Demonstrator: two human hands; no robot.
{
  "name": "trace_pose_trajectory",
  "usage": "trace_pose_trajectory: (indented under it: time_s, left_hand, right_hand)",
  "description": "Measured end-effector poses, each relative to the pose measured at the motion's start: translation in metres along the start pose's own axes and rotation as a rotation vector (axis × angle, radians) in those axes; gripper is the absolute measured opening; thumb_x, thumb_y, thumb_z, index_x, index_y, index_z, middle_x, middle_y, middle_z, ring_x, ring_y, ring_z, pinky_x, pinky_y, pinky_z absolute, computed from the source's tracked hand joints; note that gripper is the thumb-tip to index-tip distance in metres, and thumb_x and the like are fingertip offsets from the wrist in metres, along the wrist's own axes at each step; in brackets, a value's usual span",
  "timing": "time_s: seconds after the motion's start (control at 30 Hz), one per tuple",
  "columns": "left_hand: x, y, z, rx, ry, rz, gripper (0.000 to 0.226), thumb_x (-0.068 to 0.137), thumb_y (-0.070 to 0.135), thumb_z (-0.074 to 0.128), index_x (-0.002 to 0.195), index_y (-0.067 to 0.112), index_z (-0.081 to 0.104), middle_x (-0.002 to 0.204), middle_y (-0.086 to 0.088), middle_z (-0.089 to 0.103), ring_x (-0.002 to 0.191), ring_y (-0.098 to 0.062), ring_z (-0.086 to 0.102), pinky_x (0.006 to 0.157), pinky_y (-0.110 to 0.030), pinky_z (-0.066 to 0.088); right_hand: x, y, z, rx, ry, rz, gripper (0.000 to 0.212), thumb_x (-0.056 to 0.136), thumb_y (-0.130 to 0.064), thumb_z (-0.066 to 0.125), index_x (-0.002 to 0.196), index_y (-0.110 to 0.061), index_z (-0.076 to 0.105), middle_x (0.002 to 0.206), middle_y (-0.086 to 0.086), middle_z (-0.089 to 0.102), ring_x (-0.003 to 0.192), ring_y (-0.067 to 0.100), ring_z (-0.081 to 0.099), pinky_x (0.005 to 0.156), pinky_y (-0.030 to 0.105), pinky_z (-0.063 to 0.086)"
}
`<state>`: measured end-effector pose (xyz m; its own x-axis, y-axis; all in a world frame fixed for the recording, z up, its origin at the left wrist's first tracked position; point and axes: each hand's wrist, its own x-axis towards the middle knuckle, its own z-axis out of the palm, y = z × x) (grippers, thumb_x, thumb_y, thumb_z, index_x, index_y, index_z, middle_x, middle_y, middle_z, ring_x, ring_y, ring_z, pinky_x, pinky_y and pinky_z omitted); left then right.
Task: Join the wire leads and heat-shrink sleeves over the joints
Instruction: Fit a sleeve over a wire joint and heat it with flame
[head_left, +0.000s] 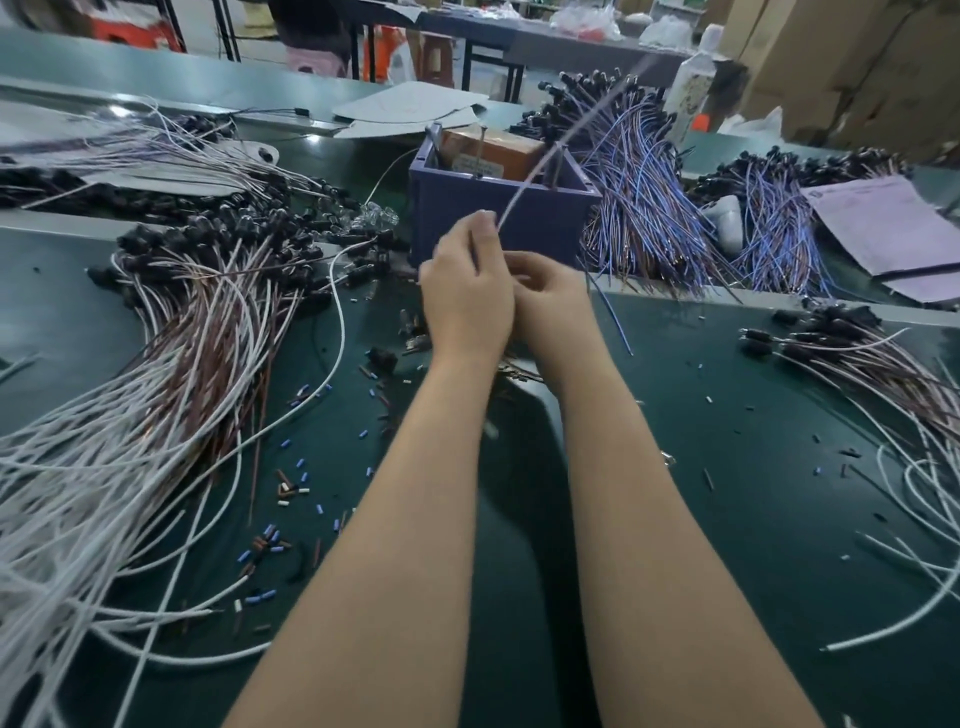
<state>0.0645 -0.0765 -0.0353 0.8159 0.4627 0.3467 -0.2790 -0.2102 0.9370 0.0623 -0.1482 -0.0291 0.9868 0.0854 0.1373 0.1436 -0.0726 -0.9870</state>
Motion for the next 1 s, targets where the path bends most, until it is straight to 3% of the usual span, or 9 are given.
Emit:
trace_pose_trajectory:
  time_s: [0.1, 0.2, 0.3, 0.37, 0.43, 0.57, 0.73, 0.87, 1.0]
  left_hand:
    - [-0.009, -0.009, 0.002, 0.031, -0.003, -0.009, 0.032, 0.102, 0.028, 0.037, 0.110, 0.009, 0.062, 0.103, -0.007, 0.067, 0.109, -0.029, 0.057, 0.098, -0.044, 0.043]
    - [-0.011, -0.014, -0.001, -0.046, 0.085, -0.067, 0.024, 0.101, 0.026, 0.040, 0.091, 0.012, 0.058, 0.077, 0.003, 0.061, 0.089, -0.021, 0.060, 0.088, -0.039, 0.048]
    - [-0.008, -0.016, -0.005, -0.204, 0.124, -0.147, 0.012, 0.100, 0.017, 0.043, 0.091, 0.017, 0.051, 0.068, 0.003, 0.058, 0.070, -0.013, 0.058, 0.079, -0.034, 0.052]
    - [-0.006, -0.019, -0.008, -0.243, 0.176, -0.173, 0.011, 0.099, 0.012, 0.042, 0.093, 0.017, 0.049, 0.069, 0.001, 0.060, 0.069, -0.014, 0.058, 0.074, -0.031, 0.053]
    - [-0.003, -0.022, -0.008, -0.221, 0.218, -0.194, 0.012, 0.099, 0.009, 0.041, 0.096, 0.017, 0.050, 0.072, 0.004, 0.061, 0.072, -0.015, 0.057, 0.069, -0.026, 0.052]
    - [-0.002, -0.025, -0.002, -0.105, 0.092, -0.220, 0.015, 0.096, 0.008, 0.043, 0.096, 0.014, 0.057, 0.078, 0.000, 0.064, 0.081, -0.023, 0.063, 0.085, -0.042, 0.054]
    - [-0.008, -0.026, 0.004, 0.156, -0.111, -0.248, 0.016, 0.092, 0.015, 0.047, 0.095, 0.011, 0.062, 0.096, -0.012, 0.069, 0.089, -0.029, 0.066, 0.082, -0.037, 0.054]
    - [-0.008, -0.024, 0.004, 0.302, -0.166, -0.202, 0.019, 0.092, 0.022, 0.047, 0.095, 0.013, 0.063, 0.093, -0.004, 0.066, 0.087, -0.022, 0.060, 0.071, -0.026, 0.042]
    - [-0.010, -0.024, 0.005, 0.345, -0.176, -0.133, 0.016, 0.090, 0.024, 0.048, 0.085, 0.016, 0.060, 0.090, -0.006, 0.068, 0.086, -0.025, 0.060, 0.072, -0.028, 0.044]
  right_hand:
    - [-0.003, 0.012, 0.000, -0.071, -0.060, 0.090, 0.011, 0.089, -0.009, 0.061, 0.093, -0.013, 0.071, 0.081, 0.010, 0.072, 0.070, 0.014, 0.066, 0.061, 0.029, 0.055]
    - [-0.006, 0.015, 0.004, -0.223, -0.124, 0.115, 0.016, 0.089, -0.008, 0.059, 0.082, -0.019, 0.068, 0.088, 0.015, 0.072, 0.072, 0.025, 0.065, 0.069, 0.039, 0.057]
    - [-0.004, 0.016, 0.007, -0.320, -0.142, 0.092, 0.012, 0.093, -0.012, 0.055, 0.090, -0.015, 0.065, 0.080, 0.001, 0.066, 0.068, 0.013, 0.060, 0.066, 0.026, 0.054]
    - [0.001, 0.021, 0.007, -0.342, -0.040, 0.083, 0.012, 0.096, -0.013, 0.050, 0.098, -0.012, 0.062, 0.077, -0.004, 0.062, 0.065, 0.007, 0.055, 0.062, 0.020, 0.049]
    - [0.005, 0.029, 0.008, -0.208, 0.108, 0.093, 0.010, 0.099, -0.012, 0.043, 0.095, -0.012, 0.052, 0.079, 0.003, 0.066, 0.055, 0.009, 0.048, 0.056, 0.024, 0.043]
    - [0.013, 0.037, 0.006, 0.111, 0.375, 0.073, 0.019, 0.100, -0.010, 0.039, 0.084, -0.017, 0.044, 0.070, 0.008, 0.062, 0.044, 0.006, 0.043, 0.051, 0.024, 0.038]
    - [0.012, 0.038, 0.001, 0.276, 0.374, 0.073, 0.024, 0.100, -0.011, 0.043, 0.084, -0.011, 0.061, 0.064, 0.002, 0.055, 0.045, 0.006, 0.043, 0.041, 0.016, 0.038]
    - [0.009, 0.036, 0.004, 0.094, 0.305, 0.005, 0.031, 0.097, -0.016, 0.050, 0.069, -0.013, 0.060, 0.060, 0.000, 0.056, 0.058, 0.014, 0.050, 0.059, 0.029, 0.044]
    - [0.010, 0.037, 0.006, 0.044, 0.338, 0.000, 0.019, 0.095, -0.014, 0.054, 0.082, -0.010, 0.067, 0.079, 0.009, 0.066, 0.079, 0.025, 0.062, 0.083, 0.045, 0.051]
